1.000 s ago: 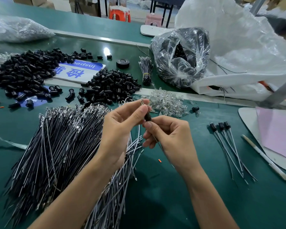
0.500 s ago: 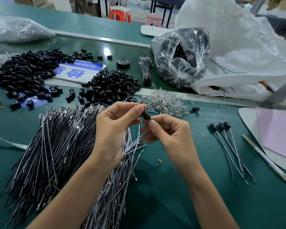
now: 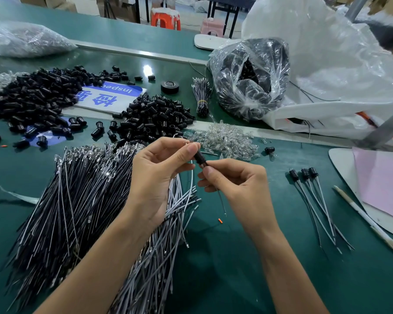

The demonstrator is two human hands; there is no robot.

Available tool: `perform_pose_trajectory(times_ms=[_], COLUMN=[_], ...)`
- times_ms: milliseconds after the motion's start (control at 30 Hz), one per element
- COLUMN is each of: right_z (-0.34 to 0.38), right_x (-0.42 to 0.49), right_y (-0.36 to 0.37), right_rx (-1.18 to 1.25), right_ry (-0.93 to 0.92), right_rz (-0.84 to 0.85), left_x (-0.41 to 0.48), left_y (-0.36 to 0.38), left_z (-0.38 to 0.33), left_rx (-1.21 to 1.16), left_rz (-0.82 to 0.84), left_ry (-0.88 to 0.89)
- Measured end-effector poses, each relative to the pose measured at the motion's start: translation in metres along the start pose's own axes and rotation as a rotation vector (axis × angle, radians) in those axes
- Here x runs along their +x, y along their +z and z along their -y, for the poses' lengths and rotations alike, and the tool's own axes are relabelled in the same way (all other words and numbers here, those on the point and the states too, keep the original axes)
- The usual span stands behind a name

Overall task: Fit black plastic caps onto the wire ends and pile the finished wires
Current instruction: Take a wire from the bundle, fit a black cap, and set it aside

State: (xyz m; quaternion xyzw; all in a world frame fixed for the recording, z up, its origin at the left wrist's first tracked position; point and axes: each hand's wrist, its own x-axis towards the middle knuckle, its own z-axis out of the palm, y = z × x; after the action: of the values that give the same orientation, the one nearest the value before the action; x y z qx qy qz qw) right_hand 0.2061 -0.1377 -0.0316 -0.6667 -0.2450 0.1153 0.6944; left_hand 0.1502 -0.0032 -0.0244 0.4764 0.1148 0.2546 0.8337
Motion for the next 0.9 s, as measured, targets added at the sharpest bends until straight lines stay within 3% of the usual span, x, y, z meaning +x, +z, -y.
perform_pose_trajectory(times_ms=[900], right_z=[-0.0020], right_x=[0.0014], right_y=[0.0008], right_rx=[-0.068], right_ry=[-0.028], right_rz=[0.015], left_x=[-0.0048], left_y=[0.0017], left_z=[-0.0014], left_rx=[0.016], left_rz=[0.076], left_ry=[-0.019])
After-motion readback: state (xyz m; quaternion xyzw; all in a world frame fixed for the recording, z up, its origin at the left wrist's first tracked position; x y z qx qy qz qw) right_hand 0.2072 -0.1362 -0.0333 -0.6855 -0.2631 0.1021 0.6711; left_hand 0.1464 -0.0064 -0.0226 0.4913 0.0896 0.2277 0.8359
